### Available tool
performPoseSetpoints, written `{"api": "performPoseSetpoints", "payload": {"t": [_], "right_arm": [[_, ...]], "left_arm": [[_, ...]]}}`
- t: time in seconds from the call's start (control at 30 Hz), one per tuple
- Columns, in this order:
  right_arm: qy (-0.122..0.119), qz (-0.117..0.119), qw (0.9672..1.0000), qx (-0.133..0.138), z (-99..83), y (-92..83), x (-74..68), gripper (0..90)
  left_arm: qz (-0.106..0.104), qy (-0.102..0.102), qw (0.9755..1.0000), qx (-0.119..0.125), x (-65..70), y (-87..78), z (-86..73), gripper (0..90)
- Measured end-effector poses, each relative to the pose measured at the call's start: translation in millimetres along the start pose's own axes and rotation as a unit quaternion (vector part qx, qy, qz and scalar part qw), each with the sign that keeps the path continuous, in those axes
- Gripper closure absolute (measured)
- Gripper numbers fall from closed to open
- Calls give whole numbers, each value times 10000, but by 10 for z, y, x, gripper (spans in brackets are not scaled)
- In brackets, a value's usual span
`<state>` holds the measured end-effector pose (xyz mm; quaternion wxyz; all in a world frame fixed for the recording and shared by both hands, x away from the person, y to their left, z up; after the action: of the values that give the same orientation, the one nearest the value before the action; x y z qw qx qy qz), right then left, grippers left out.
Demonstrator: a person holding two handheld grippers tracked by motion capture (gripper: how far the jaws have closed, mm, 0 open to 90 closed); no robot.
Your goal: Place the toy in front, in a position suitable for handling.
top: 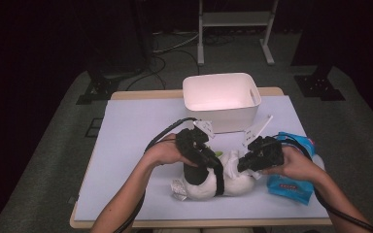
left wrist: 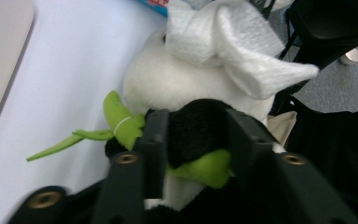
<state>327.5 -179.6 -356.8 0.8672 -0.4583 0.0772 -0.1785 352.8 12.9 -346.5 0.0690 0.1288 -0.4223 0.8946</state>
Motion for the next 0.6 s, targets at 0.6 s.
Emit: {"api": "performPoseSetpoints", "payload": {"t": [0.6], "right_arm": [[155, -173, 9995, 205, 91, -41, 120, 812]], "left_arm": [[435, 93, 9990, 14, -87, -203, 197, 729]]}}
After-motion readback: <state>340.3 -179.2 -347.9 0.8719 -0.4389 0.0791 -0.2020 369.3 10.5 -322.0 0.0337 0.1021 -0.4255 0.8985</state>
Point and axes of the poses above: each handheld gripper's, and its own axes: y roughly forward along the jaws, z roughly out of its top, x roughly to its right, the point moved 3 cm from there along y, roughly forward along the jaws, and after that the axes turned 11 degrees about -z, right-handed, at the moved point
